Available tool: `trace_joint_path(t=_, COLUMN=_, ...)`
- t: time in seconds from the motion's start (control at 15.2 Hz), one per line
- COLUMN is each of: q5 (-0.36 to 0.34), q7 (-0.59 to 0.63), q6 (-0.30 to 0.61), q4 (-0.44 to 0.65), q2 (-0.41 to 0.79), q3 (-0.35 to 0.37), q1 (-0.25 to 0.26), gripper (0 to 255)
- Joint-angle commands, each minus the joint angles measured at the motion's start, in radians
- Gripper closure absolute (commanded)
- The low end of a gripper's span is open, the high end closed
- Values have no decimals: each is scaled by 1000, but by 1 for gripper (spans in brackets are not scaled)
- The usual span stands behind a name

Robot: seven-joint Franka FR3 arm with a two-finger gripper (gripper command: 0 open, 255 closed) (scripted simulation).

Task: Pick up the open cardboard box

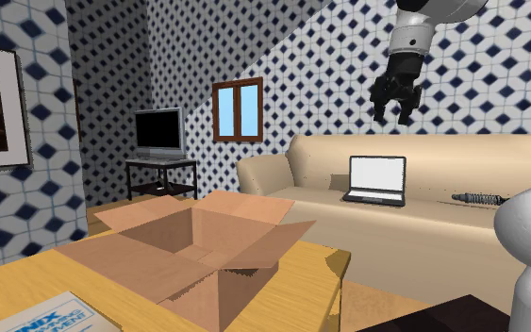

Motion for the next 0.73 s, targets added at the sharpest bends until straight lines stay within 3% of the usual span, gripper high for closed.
trace_joint_path(t=0.0, q5=0, q7=0, q6=0, q4=0, q2=0, q3=0, q1=0, gripper=0)
trace_joint_path(t=0.66, q5=97, q7=226, q6=224, q4=-138, q2=118, q3=176, q1=31, gripper=0)
